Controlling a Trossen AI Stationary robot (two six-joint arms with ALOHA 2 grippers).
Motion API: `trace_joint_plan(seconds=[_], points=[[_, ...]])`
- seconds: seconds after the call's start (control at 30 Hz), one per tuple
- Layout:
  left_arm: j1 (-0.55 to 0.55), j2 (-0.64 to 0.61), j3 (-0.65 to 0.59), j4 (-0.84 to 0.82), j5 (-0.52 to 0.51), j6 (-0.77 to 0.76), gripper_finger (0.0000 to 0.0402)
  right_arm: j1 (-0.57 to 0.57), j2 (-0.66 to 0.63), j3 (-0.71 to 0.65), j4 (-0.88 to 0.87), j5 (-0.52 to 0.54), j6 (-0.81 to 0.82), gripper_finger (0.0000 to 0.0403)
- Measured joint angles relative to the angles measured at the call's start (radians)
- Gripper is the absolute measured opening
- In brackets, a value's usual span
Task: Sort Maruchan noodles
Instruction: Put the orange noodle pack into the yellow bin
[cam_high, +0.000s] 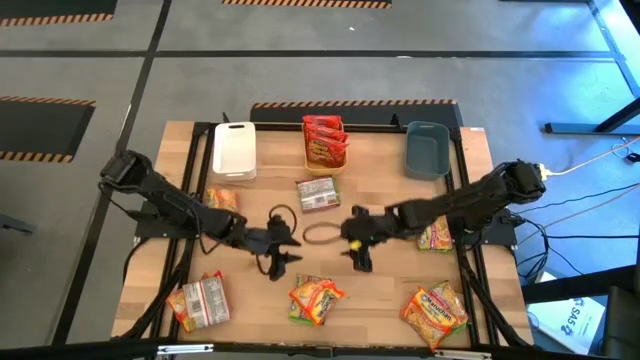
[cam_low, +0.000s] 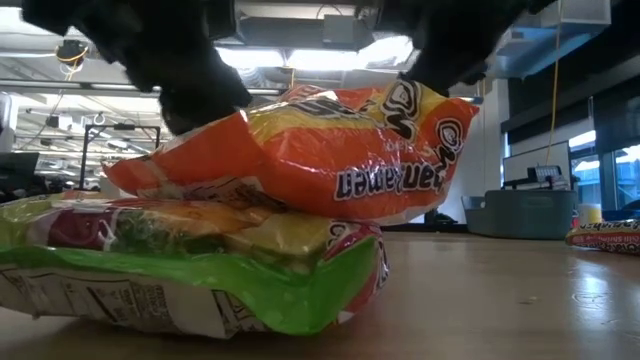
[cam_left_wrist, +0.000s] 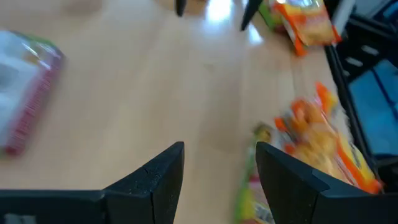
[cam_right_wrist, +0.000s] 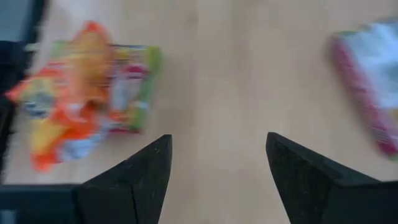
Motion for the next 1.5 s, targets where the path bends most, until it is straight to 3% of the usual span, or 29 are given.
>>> trace_joint_plan(seconds=[0.3,0.5,0.6,0.7,0.9,1.07,1.23,1.33,1.5], points=[[-0.149,0.152,0.001,0.134,-0.019,-0.178,0.0193,0.147,-0.001,-0.054,0.188,0.034,0.084,0.0246],[-0.238,0.139,0.01,0.095,-0.006,-0.267,0.0193,0.192,-0.001,-0.055,0.185,0.108,0.126,0.0246],[-0.278,0.09,0.098,-0.092,-0.006,-0.315,0.0193,0.201,0.003,-0.055,0.187,0.129,0.13,0.0246],[-0.321,0.082,0.226,-0.439,0.017,-0.414,0.0193,0.207,0.011,-0.055,0.183,0.146,0.131,0.0246],[-0.43,0.09,0.443,-0.993,0.216,-0.738,0.0193,0.205,0.073,-0.055,0.234,0.149,0.134,0.0246],[-0.53,0.089,0.474,-1.201,0.387,-1.017,0.0193,0.205,0.122,-0.055,0.247,0.157,0.13,0.0246],[-0.597,0.089,0.424,-1.208,0.487,-1.144,0.0193,0.205,0.142,-0.054,0.319,0.147,0.077,0.0246],[-0.592,0.089,0.403,-1.186,0.421,-1.108,0.0193,0.205,0.143,-0.054,0.324,0.139,0.052,0.0246],[-0.537,0.089,0.371,-1.101,0.195,-0.946,0.0193,0.204,0.143,-0.054,0.336,0.139,0.039,0.0246]])
